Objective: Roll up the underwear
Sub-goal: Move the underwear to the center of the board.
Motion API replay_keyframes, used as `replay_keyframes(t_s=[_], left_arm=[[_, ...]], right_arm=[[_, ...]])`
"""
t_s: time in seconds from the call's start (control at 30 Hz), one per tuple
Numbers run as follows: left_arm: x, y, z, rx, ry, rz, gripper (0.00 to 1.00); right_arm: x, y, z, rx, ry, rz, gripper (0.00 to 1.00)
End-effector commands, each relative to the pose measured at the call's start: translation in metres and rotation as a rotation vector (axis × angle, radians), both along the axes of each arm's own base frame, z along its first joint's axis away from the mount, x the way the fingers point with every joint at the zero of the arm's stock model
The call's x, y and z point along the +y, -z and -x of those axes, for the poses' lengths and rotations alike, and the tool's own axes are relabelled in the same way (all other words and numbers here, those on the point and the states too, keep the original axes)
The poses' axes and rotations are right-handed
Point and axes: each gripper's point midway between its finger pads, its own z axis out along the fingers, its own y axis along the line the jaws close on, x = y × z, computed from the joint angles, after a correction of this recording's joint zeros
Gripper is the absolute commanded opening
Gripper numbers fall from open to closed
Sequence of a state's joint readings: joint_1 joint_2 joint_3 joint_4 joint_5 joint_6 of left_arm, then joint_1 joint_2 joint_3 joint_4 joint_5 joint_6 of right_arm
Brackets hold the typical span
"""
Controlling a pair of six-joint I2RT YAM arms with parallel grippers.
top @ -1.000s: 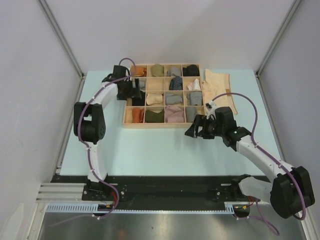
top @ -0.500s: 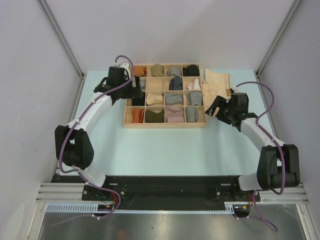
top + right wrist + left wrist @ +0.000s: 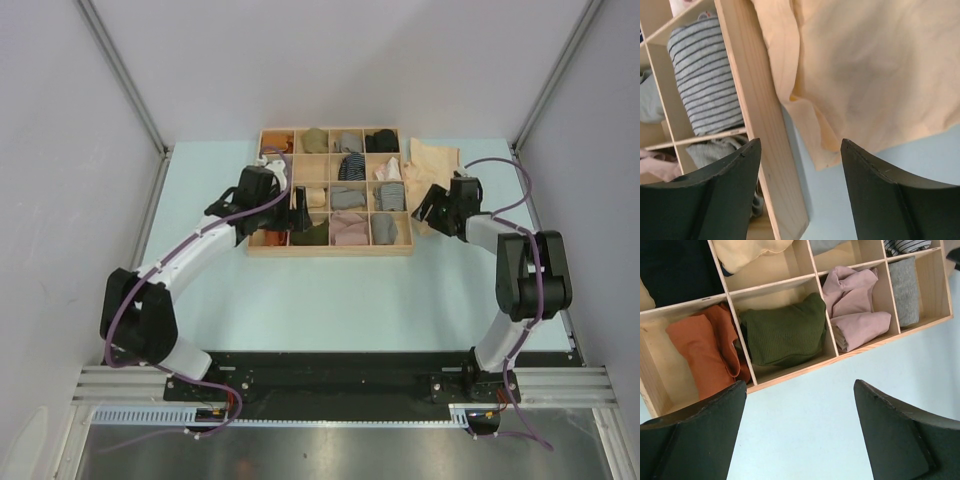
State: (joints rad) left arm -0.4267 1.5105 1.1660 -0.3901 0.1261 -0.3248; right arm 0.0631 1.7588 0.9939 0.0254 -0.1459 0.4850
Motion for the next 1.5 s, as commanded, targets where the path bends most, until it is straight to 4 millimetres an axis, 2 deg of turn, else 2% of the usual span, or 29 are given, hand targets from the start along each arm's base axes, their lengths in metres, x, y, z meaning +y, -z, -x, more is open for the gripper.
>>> replay_keyframes(t_s=[0.0, 0.17, 0.3, 0.4, 0.43, 0.5, 0.6, 0.63, 0.7, 0.8, 0.83, 0.9, 0.93, 1.03, 1.1, 1.23, 1.3, 1.37, 1.4, 1.47], left_arm=[[0.0, -0.022, 0.0, -0.065, -0.013, 0.048, 0.93], [-0.001, -0.022, 0.0, -0.061, -0.008, 0.049, 0.93], [-0.003, -0.028, -0.002, -0.094, -0.016, 0.034, 0.93], [-0.022, -0.031, 0.001, -0.1, 0.032, 0.043, 0.93], [-0.034, -0.032, 0.006, -0.107, 0.059, 0.043, 0.93], [-0.047, -0.034, 0.007, -0.113, 0.082, 0.039, 0.93], [-0.068, -0.038, 0.012, -0.121, 0.127, 0.047, 0.93], [-0.075, -0.033, 0.015, -0.111, 0.146, 0.042, 0.93], [-0.079, -0.031, 0.016, -0.105, 0.153, 0.039, 0.93], [-0.084, -0.025, 0.021, -0.092, 0.167, 0.037, 0.93], [-0.085, -0.024, 0.022, -0.091, 0.173, 0.039, 0.93], [-0.084, -0.02, 0.025, -0.084, 0.174, 0.036, 0.93], [-0.084, -0.019, 0.025, -0.085, 0.174, 0.039, 0.93], [-0.084, -0.017, 0.029, -0.079, 0.181, 0.045, 0.93], [-0.083, -0.015, 0.033, -0.078, 0.185, 0.047, 0.93], [-0.085, -0.009, 0.042, -0.07, 0.201, 0.045, 0.93], [-0.086, -0.005, 0.047, -0.062, 0.209, 0.045, 0.93], [-0.087, -0.001, 0.052, -0.053, 0.219, 0.048, 0.93], [-0.089, -0.004, 0.055, -0.061, 0.225, 0.06, 0.93], [-0.088, -0.003, 0.06, -0.061, 0.23, 0.065, 0.93]], right_arm=[[-0.015, -0.008, -0.03, -0.077, 0.057, 0.071, 0.68], [-0.016, 0.004, -0.032, -0.041, 0.037, 0.087, 0.6], [-0.02, 0.006, -0.024, -0.004, 0.057, 0.101, 0.6], [-0.025, 0.003, -0.025, -0.009, 0.066, 0.1, 0.6], [-0.029, 0.003, -0.026, -0.01, 0.076, 0.11, 0.6], [-0.03, 0.013, -0.019, 0.03, 0.07, 0.119, 0.58], [-0.022, 0.022, -0.013, 0.063, 0.028, 0.085, 0.55], [-0.017, 0.026, -0.011, 0.076, 0.008, 0.061, 0.54], [-0.012, 0.03, -0.008, 0.092, -0.012, 0.039, 0.52], [-0.002, 0.032, -0.003, 0.107, -0.057, 0.001, 0.45], [-0.001, 0.033, -0.003, 0.11, -0.065, -0.008, 0.38], [0.002, 0.032, -0.002, 0.11, -0.086, -0.046, 0.32], [0.002, 0.033, -0.001, 0.116, -0.09, -0.065, 0.24], [0.004, 0.031, 0.002, 0.128, -0.093, -0.1, 0.05], [-0.003, 0.026, 0.007, 0.142, -0.078, -0.066, 0.0], [-0.016, 0.01, 0.024, 0.168, -0.031, 0.054, 0.0], [-0.019, -0.005, 0.037, 0.178, -0.003, 0.135, 0.0], [-0.019, -0.009, 0.054, 0.219, 0.003, 0.179, 0.0], [-0.026, -0.02, 0.057, 0.2, 0.038, 0.223, 0.0], [-0.017, -0.022, 0.077, 0.24, 0.029, 0.26, 0.0]])
